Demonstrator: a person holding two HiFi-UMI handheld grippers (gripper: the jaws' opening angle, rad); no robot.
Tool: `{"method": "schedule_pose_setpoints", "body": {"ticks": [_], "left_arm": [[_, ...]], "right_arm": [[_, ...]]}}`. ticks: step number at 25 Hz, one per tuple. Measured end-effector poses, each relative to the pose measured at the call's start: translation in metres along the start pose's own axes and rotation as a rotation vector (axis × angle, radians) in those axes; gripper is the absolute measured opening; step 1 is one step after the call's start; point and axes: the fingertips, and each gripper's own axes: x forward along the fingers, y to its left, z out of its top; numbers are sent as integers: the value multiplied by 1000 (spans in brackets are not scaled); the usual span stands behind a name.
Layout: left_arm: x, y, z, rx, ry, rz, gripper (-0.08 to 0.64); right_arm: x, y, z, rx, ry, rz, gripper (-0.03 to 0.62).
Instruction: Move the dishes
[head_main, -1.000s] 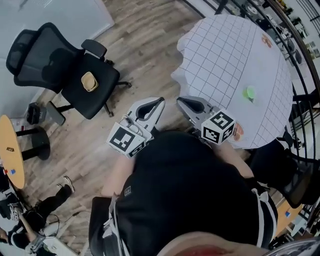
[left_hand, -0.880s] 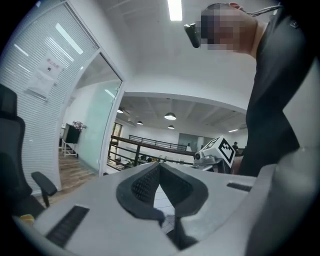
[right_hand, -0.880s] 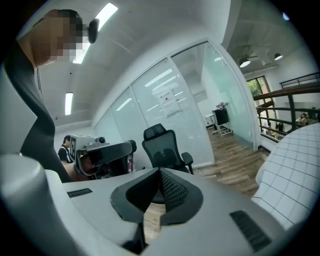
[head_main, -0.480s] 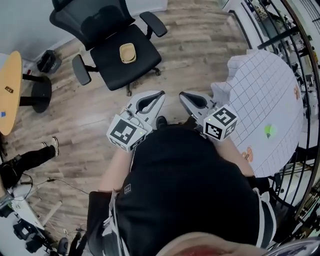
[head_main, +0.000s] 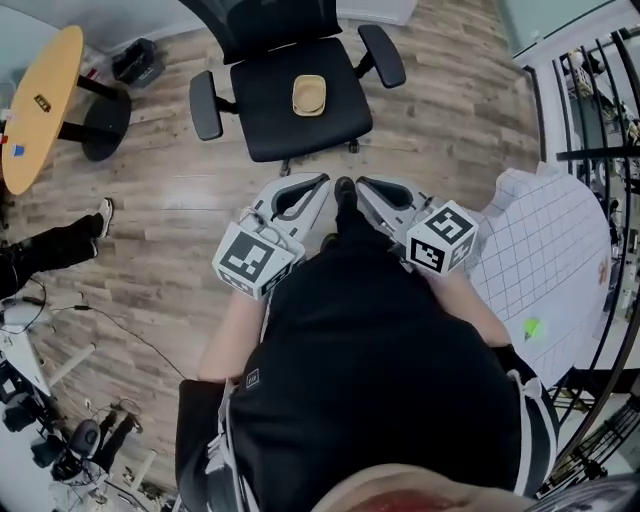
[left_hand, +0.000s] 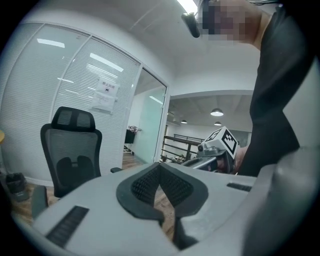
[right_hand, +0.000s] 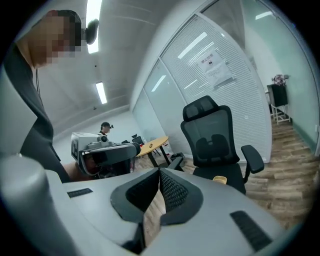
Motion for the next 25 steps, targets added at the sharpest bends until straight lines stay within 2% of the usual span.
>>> {"method": "schedule_pose_setpoints", "body": {"ticks": [6,9,13,19,22,25], "left_arm": [[27,83,15,-30,14,143,5],[47,124,16,-69,18,201,5],[67,163,4,-105,44,240,5],[100,216,-41,-177,49,238,5],[114,245,-79,-209,54,254,5],[126,268,-122,-193,86,301,5]], "right_arm": [[50,-56,35,-15,41,103,20],[74,-93,49,-1,60,119,20],[101,-127,50,19,111,128,20],[144,-176,11,118,197,82,20],[173,-197,-11,121,202,61,20],[196,-217,-32,94,198,56,20]]}}
